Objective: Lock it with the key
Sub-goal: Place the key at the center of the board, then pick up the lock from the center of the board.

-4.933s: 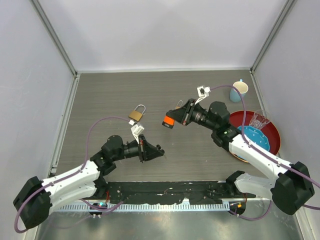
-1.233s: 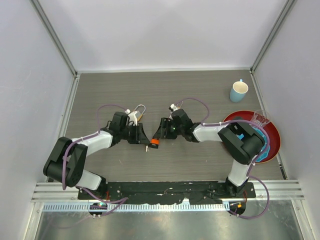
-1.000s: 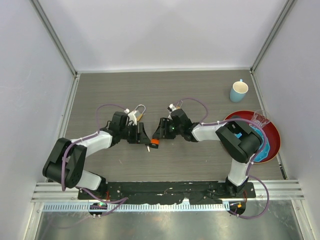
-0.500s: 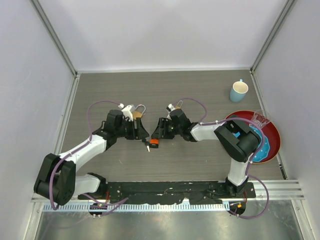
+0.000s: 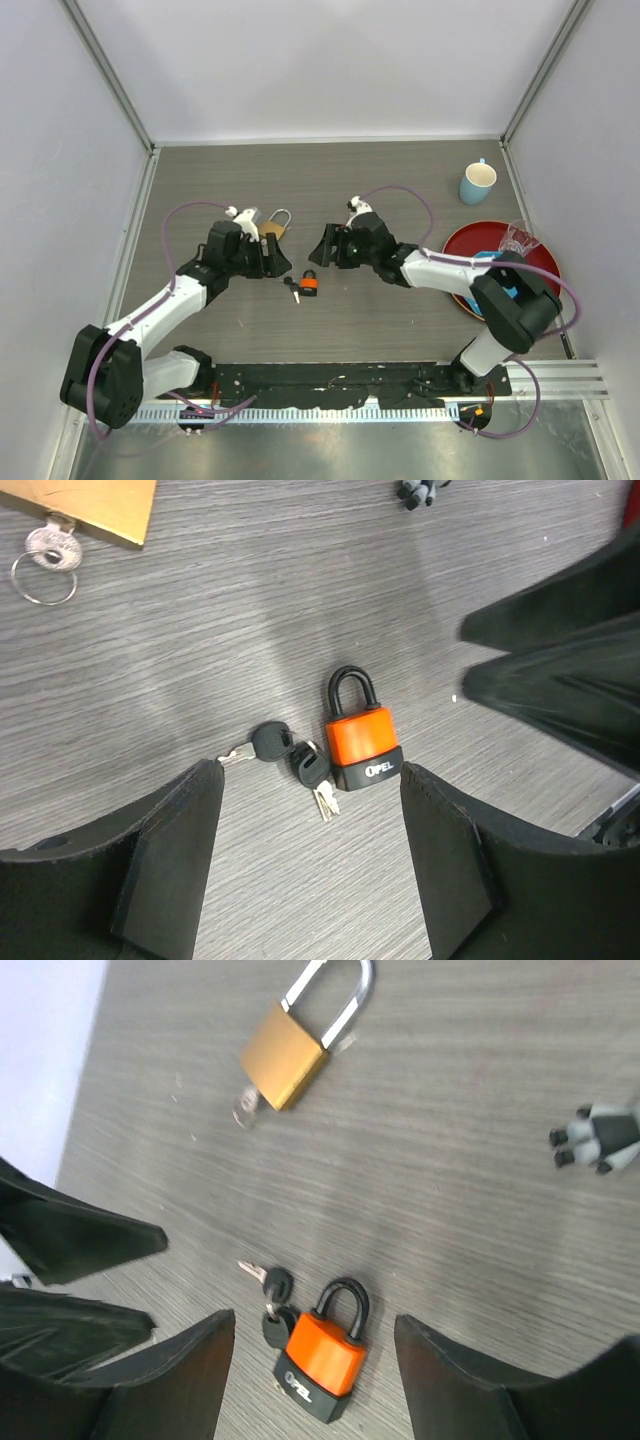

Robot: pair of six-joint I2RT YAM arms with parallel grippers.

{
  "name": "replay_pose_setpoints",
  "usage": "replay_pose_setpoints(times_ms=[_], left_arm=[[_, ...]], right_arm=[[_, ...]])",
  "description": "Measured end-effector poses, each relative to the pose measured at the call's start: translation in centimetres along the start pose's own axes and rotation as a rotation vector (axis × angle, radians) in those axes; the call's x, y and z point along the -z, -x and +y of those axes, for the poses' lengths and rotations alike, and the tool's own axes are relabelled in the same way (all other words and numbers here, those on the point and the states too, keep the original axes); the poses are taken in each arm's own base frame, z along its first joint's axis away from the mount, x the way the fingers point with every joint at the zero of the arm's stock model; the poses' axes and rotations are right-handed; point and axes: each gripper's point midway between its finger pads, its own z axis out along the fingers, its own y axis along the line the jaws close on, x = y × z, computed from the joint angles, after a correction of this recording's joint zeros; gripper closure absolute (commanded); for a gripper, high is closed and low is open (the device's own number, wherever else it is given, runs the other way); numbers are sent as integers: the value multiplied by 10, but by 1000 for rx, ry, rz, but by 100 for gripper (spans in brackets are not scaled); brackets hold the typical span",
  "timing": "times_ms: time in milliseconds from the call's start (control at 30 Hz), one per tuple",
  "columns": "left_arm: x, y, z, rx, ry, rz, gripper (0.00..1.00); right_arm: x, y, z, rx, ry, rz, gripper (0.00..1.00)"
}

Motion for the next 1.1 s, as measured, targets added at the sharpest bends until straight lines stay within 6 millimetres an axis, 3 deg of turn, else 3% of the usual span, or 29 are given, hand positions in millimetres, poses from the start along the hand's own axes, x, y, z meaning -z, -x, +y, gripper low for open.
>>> replay_pose_setpoints(times_ms=[233,400,600,867,1100], left_arm=[[5,2,9,-17,60,1,25],[12,8,5,-31,55,-22,24],[12,13,2,-44,49,-26,23],[-18,30,-8,-56,41,30,18],[-64,48,-41,-112,5,86,17]], right_arm=[[46,30,12,38,5,-144,13],[78,47,2,30,-33,-244,11],[93,63,-22,-6,-92,-293,10],[103,58,-55,-46,-152,-278,8],[120,68,-65,-58,-168,-318,0]])
